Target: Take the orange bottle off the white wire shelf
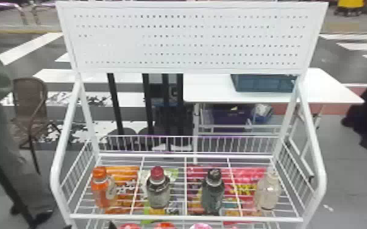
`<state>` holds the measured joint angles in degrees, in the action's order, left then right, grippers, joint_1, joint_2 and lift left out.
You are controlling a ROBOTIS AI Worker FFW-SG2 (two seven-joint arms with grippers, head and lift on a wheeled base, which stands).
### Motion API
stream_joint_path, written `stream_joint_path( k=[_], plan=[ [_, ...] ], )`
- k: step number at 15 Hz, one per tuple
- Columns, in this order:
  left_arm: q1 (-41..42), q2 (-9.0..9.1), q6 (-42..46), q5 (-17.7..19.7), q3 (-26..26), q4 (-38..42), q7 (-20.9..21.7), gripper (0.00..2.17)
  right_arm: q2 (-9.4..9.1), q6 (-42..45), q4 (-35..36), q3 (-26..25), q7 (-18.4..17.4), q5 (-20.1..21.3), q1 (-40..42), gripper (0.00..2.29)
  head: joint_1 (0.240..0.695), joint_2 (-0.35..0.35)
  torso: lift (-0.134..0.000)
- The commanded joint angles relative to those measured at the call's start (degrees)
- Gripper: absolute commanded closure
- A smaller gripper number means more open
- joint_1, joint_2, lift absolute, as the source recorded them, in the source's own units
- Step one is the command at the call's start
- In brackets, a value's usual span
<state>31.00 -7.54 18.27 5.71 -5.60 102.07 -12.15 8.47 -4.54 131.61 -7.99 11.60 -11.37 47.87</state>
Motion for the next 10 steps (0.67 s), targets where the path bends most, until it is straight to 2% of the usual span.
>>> stream_joint_path(
  k=[1,5,10],
  plan=[
    [-6.3,0.95,5.9,0.7,-0.3,-9.2,0.1,0.08,-0.04,0.0,-0.4,0.1,0.0,0.0,-0.1,0.15,0.499,0.0,0.0],
    [-16.1,1.39,8.1,0.4,0.1,-21.3,0.1,0.08,-0.12,0.0,-0.4,-0.1,0.1,0.0,0.0,0.15,0.499,0.0,0.0],
    [-22.9,1.39,7.8,0.2,1.4,-28.6,1.8,0.08,-0.39,0.0,-0.3,-0.3,0.1,0.1,0.3,0.15,0.499,0.0,0.0]
  ],
)
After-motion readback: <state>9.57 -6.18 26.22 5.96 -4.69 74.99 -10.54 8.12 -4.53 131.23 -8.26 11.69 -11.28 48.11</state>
